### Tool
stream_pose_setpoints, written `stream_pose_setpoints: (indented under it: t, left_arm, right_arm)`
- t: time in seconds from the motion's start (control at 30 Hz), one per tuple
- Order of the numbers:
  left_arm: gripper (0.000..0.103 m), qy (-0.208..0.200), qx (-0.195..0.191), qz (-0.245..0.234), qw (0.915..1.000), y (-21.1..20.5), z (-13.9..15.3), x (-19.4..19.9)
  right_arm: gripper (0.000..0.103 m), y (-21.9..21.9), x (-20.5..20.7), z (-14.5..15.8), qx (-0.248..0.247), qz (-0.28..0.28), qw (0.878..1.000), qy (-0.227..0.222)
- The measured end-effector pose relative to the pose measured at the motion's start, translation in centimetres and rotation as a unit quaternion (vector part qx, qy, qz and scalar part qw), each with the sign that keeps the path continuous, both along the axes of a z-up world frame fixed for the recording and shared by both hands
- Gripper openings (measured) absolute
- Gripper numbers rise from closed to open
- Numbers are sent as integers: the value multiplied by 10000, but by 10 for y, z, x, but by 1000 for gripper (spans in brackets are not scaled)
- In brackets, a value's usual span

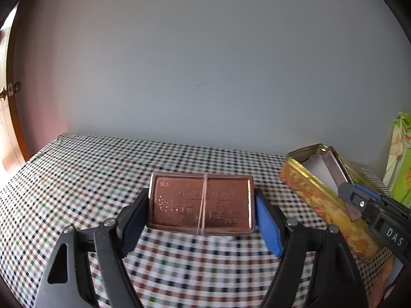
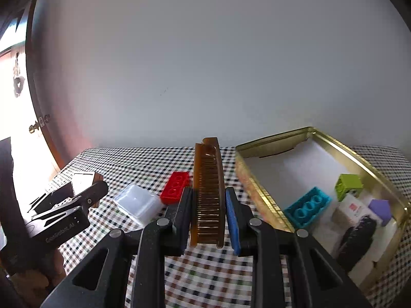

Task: Organize rigid objects
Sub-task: 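Carry the copper box and brown comb over the gold tin and lower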

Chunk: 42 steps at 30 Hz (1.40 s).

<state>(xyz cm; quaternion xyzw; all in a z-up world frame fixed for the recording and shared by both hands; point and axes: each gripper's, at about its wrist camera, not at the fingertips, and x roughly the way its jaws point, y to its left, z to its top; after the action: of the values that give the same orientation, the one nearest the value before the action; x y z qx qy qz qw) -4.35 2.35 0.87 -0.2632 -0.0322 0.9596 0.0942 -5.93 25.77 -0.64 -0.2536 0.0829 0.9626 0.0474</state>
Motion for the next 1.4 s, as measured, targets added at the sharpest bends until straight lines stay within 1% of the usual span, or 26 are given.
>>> stream_pose_setpoints:
  t: [0.27,0.43,0.6,0.67,0.8,0.93,1.23,1.3,1.4]
  left_arm:
    - [77,139,-10,-270,9995,39,6,3]
    - [77,212,-10,-424,9989,64,11,1]
    - [77,315,24,-602,9977,84,17,-1]
    - [77,346,42,-688,9970,98,20,2]
    - [77,334,112,-825,9960,117,20,-1]
    - [77,346,119,-955,9948,132,19,-6]
    - [77,266,39,-1172,9927,161,7,-23]
    - [77,266,14,-1232,9920,169,14,-17]
    - [77,245,-10,-1303,9912,182,12,-23]
  right_arm:
    - [28,23,11,8,15,-260,9996,119]
    - [28,40,21,14,144,-429,9987,243]
    - [28,64,33,18,100,-630,9975,296]
    - [28,74,40,21,60,-707,9969,337]
    - [28,85,46,27,74,-820,9958,404]
    - [28,94,50,27,297,-972,9941,378]
    - [28,123,57,24,409,-1278,9906,247]
    - [28,127,57,24,452,-1329,9899,196]
    - [28,134,56,20,512,-1404,9887,105]
